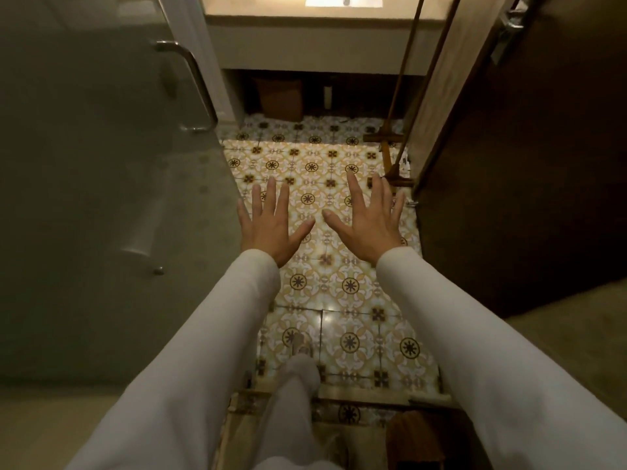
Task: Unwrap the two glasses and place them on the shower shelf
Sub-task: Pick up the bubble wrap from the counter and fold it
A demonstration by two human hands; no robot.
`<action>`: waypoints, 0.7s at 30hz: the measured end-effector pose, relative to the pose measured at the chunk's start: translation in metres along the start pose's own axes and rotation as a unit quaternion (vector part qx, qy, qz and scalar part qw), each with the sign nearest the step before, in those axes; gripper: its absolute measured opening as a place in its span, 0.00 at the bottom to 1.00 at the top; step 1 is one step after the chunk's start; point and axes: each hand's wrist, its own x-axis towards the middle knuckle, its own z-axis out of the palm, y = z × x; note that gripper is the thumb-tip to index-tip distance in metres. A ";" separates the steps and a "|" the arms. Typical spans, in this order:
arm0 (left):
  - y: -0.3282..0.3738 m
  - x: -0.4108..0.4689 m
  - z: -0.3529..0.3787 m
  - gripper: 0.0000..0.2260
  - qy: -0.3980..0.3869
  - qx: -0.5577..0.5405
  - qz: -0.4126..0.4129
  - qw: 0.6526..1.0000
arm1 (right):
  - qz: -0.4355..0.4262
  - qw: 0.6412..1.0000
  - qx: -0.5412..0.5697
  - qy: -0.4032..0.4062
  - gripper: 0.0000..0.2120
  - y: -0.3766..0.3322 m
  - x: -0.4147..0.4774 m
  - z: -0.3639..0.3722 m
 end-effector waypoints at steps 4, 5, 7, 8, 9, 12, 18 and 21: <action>-0.017 0.073 -0.002 0.40 -0.003 -0.018 -0.008 1.000 | 0.003 1.000 -0.012 0.004 0.42 -0.010 0.078 0.008; -0.021 0.092 -0.005 0.40 -0.006 -0.019 -0.009 1.000 | 0.003 1.000 -0.017 0.004 0.42 -0.014 0.099 0.008; -0.029 0.131 -0.010 0.40 -0.006 -0.020 -0.015 1.000 | 0.004 1.000 -0.030 0.004 0.42 -0.022 0.140 0.007; -0.033 0.149 -0.013 0.40 -0.007 -0.019 -0.017 1.000 | 0.004 1.000 -0.030 0.005 0.42 -0.027 0.159 0.007; -0.036 0.164 -0.016 0.40 -0.008 -0.017 -0.015 1.000 | 0.006 1.000 -0.027 0.007 0.42 -0.030 0.174 0.005; -0.044 0.211 -0.022 0.40 -0.012 -0.016 -0.003 1.000 | 0.007 1.000 -0.017 0.017 0.41 -0.041 0.219 0.000; -0.044 0.283 -0.028 0.39 -0.013 -0.010 0.002 1.000 | 0.003 0.999 -0.028 0.027 0.41 -0.044 0.284 -0.011; -0.038 0.316 -0.028 0.39 -0.011 -0.020 0.001 1.000 | 0.002 0.999 -0.034 0.027 0.41 -0.036 0.318 -0.015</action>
